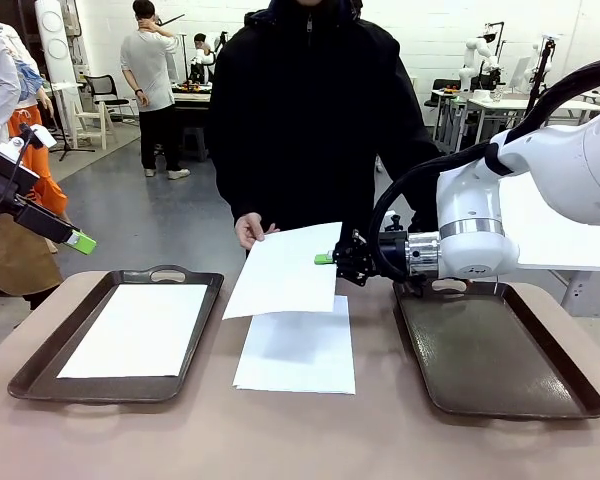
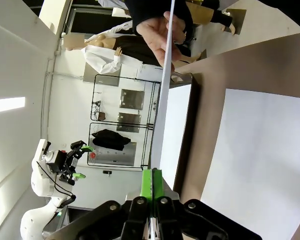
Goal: Sort the A4 documents.
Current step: Receive the A4 Paper, then place the A4 Paper in the designated Handle tray.
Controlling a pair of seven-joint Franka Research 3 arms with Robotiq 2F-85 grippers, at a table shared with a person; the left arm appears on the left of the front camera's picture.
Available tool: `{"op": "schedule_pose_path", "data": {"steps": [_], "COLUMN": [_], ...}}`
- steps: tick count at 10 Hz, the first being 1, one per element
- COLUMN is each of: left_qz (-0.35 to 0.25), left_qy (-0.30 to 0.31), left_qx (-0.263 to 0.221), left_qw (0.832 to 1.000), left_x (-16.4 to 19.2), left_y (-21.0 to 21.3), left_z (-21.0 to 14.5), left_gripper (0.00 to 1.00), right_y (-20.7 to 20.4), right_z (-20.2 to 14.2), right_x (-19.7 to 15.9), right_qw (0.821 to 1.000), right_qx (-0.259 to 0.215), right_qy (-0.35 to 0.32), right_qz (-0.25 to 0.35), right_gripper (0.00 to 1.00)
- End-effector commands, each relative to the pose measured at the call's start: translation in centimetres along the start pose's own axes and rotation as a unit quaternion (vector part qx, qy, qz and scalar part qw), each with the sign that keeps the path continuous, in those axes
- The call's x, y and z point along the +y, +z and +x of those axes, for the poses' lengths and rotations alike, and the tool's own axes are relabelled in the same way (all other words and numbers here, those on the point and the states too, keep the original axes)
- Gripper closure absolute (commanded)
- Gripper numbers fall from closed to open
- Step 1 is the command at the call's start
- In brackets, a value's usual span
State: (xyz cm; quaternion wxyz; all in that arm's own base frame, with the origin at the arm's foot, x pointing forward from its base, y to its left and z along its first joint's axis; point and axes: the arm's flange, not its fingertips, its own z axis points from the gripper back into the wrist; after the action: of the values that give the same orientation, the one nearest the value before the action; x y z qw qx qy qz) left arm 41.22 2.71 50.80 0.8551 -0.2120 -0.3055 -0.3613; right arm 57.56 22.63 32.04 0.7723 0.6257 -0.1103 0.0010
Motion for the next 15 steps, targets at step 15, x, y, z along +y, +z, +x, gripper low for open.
{"op": "schedule_pose_path", "data": {"steps": [15], "left_qz": [0.002], "left_qy": [-0.006], "left_qx": [0.004], "left_qw": [1.000], "left_x": [-0.06], "left_y": [0.00], "left_z": [-0.15], "left_gripper": [0.00], "right_y": [-0.01], "right_z": [-0.01], "right_x": [0.00], "right_qw": [1.000], "right_qx": [0.000], "right_qy": [0.000], "right_qz": [0.000], "right_gripper": [1.00]}}
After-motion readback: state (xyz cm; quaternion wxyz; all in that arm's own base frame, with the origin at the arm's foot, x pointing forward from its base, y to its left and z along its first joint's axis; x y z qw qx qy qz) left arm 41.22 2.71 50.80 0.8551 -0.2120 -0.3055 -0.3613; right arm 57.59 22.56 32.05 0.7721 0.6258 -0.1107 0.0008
